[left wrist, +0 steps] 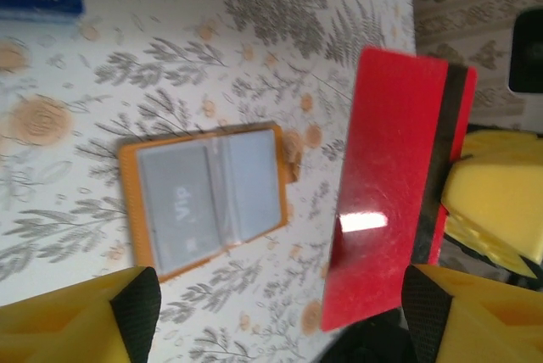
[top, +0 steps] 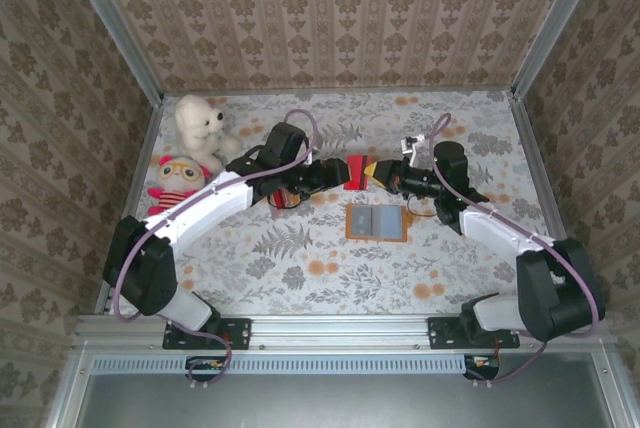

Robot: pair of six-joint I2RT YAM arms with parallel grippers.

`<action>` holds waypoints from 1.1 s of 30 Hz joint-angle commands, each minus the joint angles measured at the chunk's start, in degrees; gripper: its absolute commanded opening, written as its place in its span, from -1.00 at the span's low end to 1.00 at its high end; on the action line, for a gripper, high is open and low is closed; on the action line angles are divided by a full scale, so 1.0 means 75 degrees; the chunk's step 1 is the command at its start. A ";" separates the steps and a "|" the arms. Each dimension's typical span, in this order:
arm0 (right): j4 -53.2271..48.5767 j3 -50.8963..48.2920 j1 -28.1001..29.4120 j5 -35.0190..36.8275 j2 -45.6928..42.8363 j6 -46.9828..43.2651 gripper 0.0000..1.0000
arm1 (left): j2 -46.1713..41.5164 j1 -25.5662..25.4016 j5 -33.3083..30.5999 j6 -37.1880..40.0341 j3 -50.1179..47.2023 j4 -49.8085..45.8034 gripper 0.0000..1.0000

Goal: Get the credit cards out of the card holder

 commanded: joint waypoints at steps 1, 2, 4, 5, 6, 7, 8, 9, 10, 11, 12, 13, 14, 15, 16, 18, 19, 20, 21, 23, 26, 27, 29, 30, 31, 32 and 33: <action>0.1666 0.0339 0.0110 -0.0594 0.0482 0.1107 -1.00 | -0.0265 0.0105 0.1120 -0.0343 -0.0080 0.1030 0.58; 0.1817 0.0381 0.0132 -0.0642 0.0601 0.1254 -1.00 | -0.0284 0.0128 0.1171 -0.0355 -0.0081 0.1109 0.58; 0.2260 0.0429 0.0142 -0.0774 0.0823 0.1591 -1.00 | -0.0323 0.0214 0.1463 -0.0366 -0.0111 0.1317 0.55; 0.2447 0.0421 0.0143 -0.0804 0.0905 0.1732 -1.00 | -0.0330 0.0270 0.1526 -0.0378 -0.0119 0.1418 0.53; 0.2597 0.0418 0.0150 -0.0836 0.0971 0.1835 -1.00 | -0.0344 0.0323 0.1596 -0.0408 -0.0150 0.1572 0.49; 0.2656 0.0424 0.0153 -0.0857 0.1032 0.1865 -1.00 | -0.0349 0.0380 0.1689 -0.0507 -0.0211 0.1782 0.41; 0.2638 0.0432 0.0154 -0.0863 0.1066 0.1871 -1.00 | -0.0348 0.0426 0.1748 -0.0597 -0.0270 0.1982 0.34; 0.2635 0.0436 0.0154 -0.0884 0.1108 0.1871 -1.00 | -0.0352 0.0481 0.1811 -0.0698 -0.0351 0.2200 0.24; 0.2646 0.0439 0.0153 -0.0886 0.1139 0.1877 -1.00 | -0.0364 0.0515 0.1835 -0.0779 -0.0421 0.2368 0.12; 0.2647 0.0442 0.0154 -0.0887 0.1165 0.1882 -1.00 | -0.0371 0.0543 0.1837 -0.0828 -0.0464 0.2466 0.04; 0.2636 0.0442 0.0159 -0.0886 0.1177 0.1882 -1.00 | -0.0383 0.0568 0.1840 -0.0875 -0.0519 0.2542 -0.07; 0.2626 0.0442 0.0161 -0.0881 0.1176 0.1864 -1.00 | -0.0400 0.0590 0.1818 -0.0892 -0.0572 0.2576 -0.16; 0.2585 0.0451 0.0153 -0.0874 0.1187 0.1849 -1.00 | -0.0417 0.0618 0.1808 -0.0894 -0.0610 0.2603 -0.27; 0.2545 0.0464 0.0161 -0.0884 0.1208 0.1836 -1.00 | -0.0433 0.0641 0.1787 -0.0899 -0.0653 0.2631 -0.38; 0.2510 0.0487 0.0158 -0.0898 0.1233 0.1817 -1.00 | -0.0441 0.0665 0.1769 -0.0906 -0.0674 0.2632 -0.50; 0.2361 0.0532 0.0165 -0.0913 0.1281 0.1741 -0.99 | -0.0446 0.0700 0.1713 -0.0907 -0.0686 0.2614 -0.76; 0.2195 0.0556 0.0168 -0.0904 0.1281 0.1666 -0.90 | -0.0440 0.0703 0.1679 -0.0889 -0.0657 0.2544 -0.83; 0.1900 0.0579 0.0162 -0.0868 0.1281 0.1541 -0.70 | -0.0440 0.0712 0.1562 -0.0829 -0.0604 0.2334 -0.90; 0.1465 0.0614 0.0154 -0.0783 0.1239 0.1333 -0.49 | -0.0452 0.0703 0.1430 -0.0705 -0.0541 0.2049 -0.94; 0.0505 0.0683 0.0154 -0.0536 0.1127 0.0832 -0.06 | -0.0497 0.0706 0.0958 -0.0394 -0.0352 0.1292 -0.96; -0.1503 0.0943 0.0165 0.0126 0.0818 -0.0339 0.27 | -0.0581 0.0703 -0.0146 0.0251 0.0029 -0.0307 -0.96; -0.2102 0.1026 0.0165 0.0358 0.0702 -0.0681 0.34 | -0.0605 0.0703 -0.0584 0.0418 0.0158 -0.0847 -0.96; -0.2772 0.1127 0.0170 0.0685 0.0554 -0.1125 0.41 | -0.0629 0.0703 -0.1166 0.0590 0.0298 -0.1527 -0.96; -0.2979 0.1142 0.0176 0.0798 0.0498 -0.1253 0.43 | -0.0640 0.0703 -0.1272 0.0597 0.0286 -0.1637 -0.95; -0.3047 0.1139 0.0189 0.0824 0.0484 -0.1313 0.45 | -0.0662 0.0714 -0.1224 0.0545 0.0264 -0.1626 -0.95; -0.2998 0.1122 0.0214 0.0788 0.0494 -0.1301 0.45 | -0.0667 0.0715 -0.1054 0.0485 0.0226 -0.1524 -0.95; -0.2787 0.1094 0.0257 0.0685 0.0547 -0.1197 0.46 | -0.0680 0.0726 -0.0789 0.0372 0.0172 -0.1302 -0.95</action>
